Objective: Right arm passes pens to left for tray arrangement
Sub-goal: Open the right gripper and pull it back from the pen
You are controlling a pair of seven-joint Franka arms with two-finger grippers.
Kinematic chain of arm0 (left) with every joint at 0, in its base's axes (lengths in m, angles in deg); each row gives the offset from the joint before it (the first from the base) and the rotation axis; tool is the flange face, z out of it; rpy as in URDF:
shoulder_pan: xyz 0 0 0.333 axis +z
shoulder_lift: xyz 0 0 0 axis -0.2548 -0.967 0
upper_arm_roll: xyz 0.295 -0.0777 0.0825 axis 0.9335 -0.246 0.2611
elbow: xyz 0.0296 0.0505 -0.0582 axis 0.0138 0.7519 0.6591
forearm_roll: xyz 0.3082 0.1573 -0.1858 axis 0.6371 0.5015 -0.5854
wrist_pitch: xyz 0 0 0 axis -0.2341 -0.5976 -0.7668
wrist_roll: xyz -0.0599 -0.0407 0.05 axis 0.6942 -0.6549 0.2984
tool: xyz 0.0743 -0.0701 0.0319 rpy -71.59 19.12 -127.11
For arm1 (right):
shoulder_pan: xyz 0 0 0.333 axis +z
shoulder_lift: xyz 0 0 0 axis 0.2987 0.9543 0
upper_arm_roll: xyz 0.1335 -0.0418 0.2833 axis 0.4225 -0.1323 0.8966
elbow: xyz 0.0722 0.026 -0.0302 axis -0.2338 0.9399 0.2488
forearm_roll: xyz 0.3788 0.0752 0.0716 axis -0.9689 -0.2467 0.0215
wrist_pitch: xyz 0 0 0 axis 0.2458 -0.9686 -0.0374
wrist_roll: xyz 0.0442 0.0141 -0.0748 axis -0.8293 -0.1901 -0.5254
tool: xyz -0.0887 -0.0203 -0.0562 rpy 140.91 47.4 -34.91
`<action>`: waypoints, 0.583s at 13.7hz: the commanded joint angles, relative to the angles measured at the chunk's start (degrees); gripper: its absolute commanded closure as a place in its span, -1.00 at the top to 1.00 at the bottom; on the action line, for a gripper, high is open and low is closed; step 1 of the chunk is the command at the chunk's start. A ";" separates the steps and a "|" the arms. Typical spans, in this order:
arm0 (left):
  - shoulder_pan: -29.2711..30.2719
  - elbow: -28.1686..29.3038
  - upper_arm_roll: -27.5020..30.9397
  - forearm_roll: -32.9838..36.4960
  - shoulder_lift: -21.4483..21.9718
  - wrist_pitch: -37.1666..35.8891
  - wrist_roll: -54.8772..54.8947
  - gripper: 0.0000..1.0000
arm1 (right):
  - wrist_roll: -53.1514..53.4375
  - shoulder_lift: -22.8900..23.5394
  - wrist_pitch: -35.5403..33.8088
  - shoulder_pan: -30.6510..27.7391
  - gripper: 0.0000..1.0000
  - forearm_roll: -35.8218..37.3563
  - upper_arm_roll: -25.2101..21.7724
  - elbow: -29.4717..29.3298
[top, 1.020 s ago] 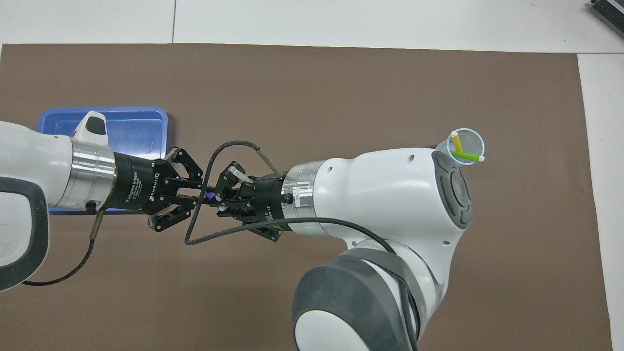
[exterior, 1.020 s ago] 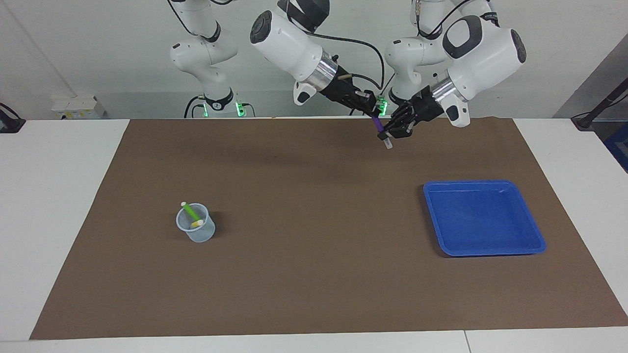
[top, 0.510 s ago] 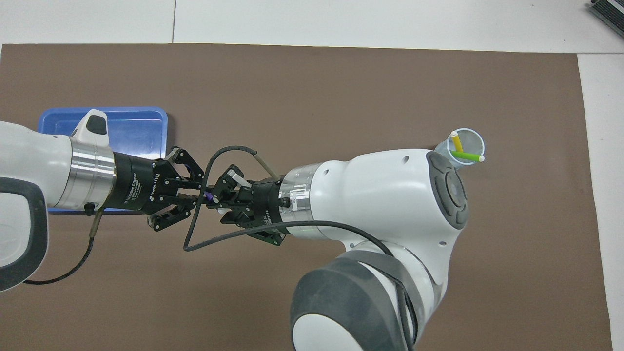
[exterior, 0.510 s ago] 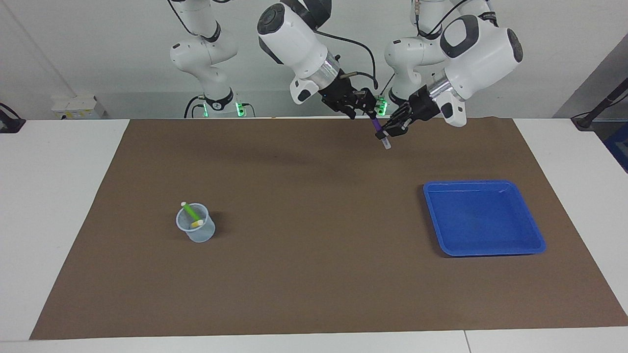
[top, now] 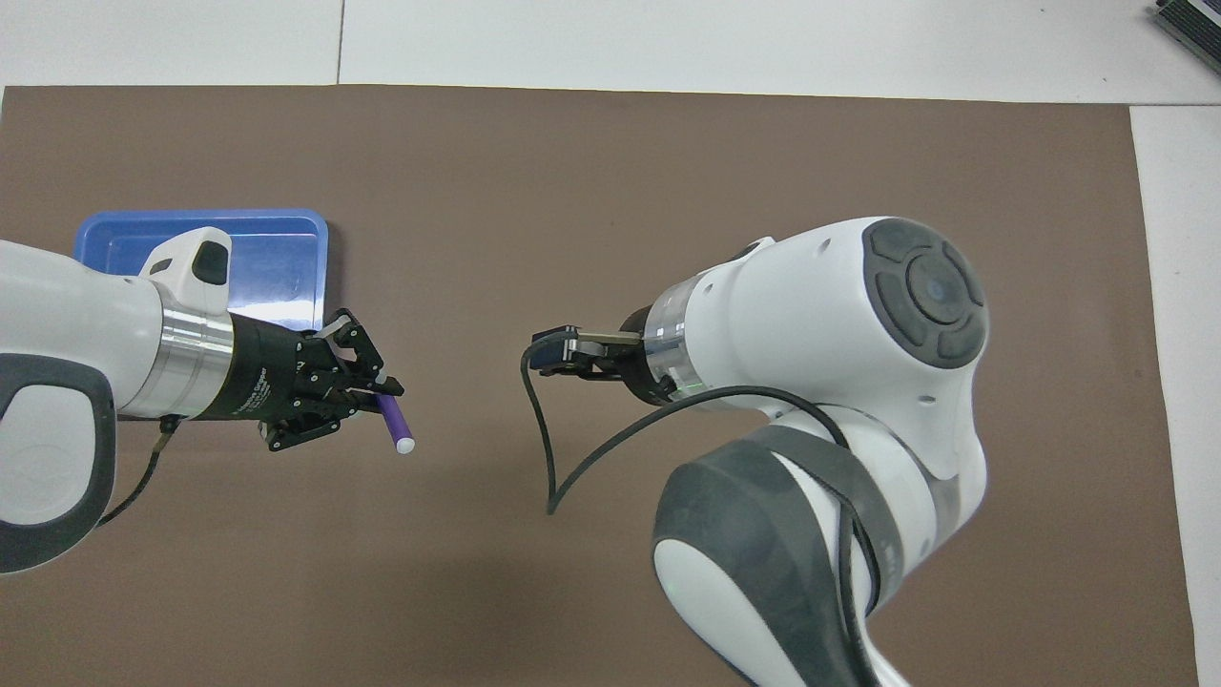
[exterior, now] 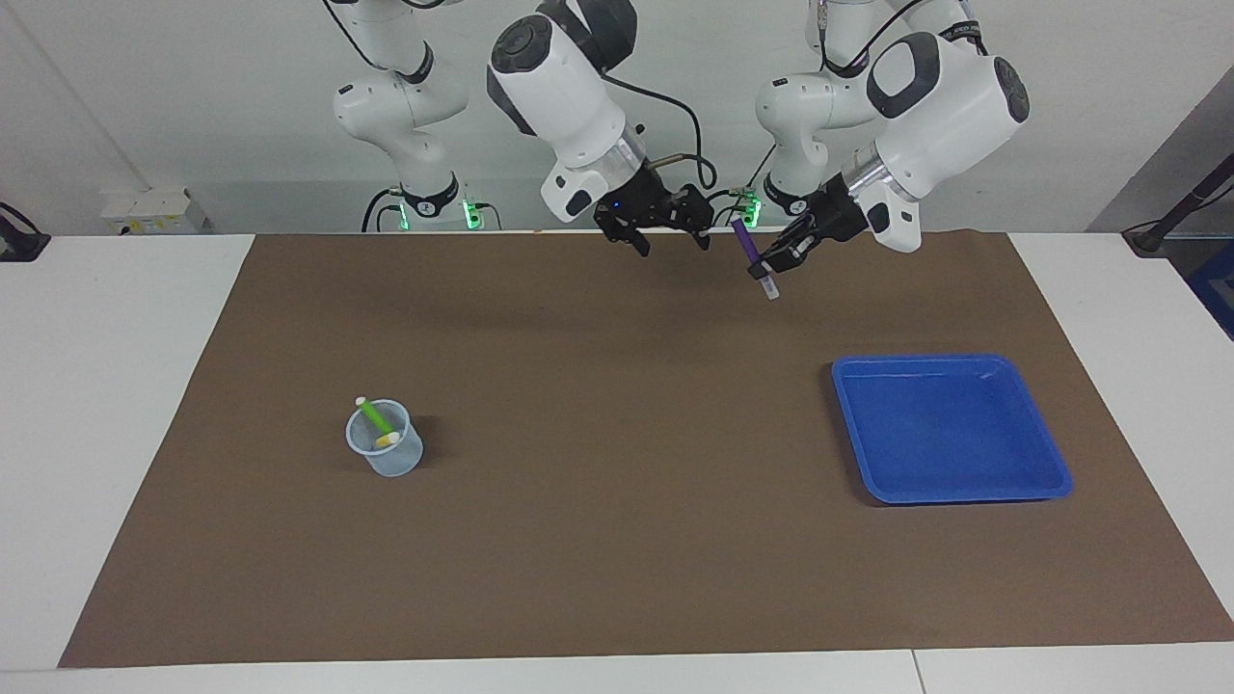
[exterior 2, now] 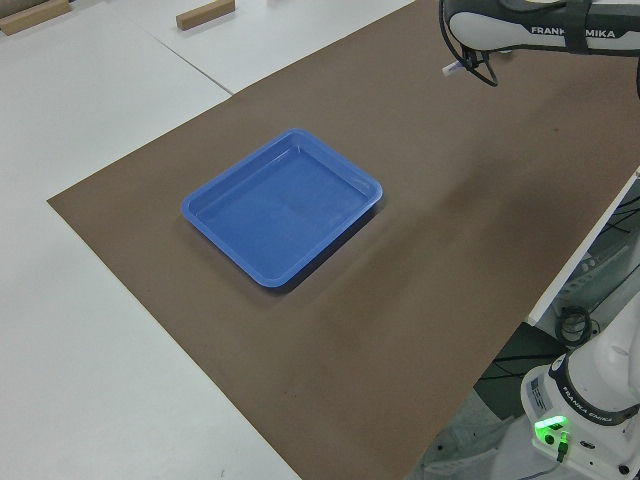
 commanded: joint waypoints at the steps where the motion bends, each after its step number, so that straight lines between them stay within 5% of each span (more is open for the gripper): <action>1: -0.08 1.83 0.29 7.93 0.52 2.51 11.49 -1.00 | -13.88 -0.67 -1.03 -4.35 1.00 5.97 0.62 1.04; 4: 4.31 2.27 0.38 14.81 -5.70 9.87 26.96 -1.00 | -29.01 -0.41 -0.68 -9.45 1.00 9.40 0.62 2.44; 8: 7.30 2.53 0.38 25.27 -9.76 16.84 33.50 -1.00 | -45.19 1.26 2.47 -13.58 1.00 19.50 0.71 4.03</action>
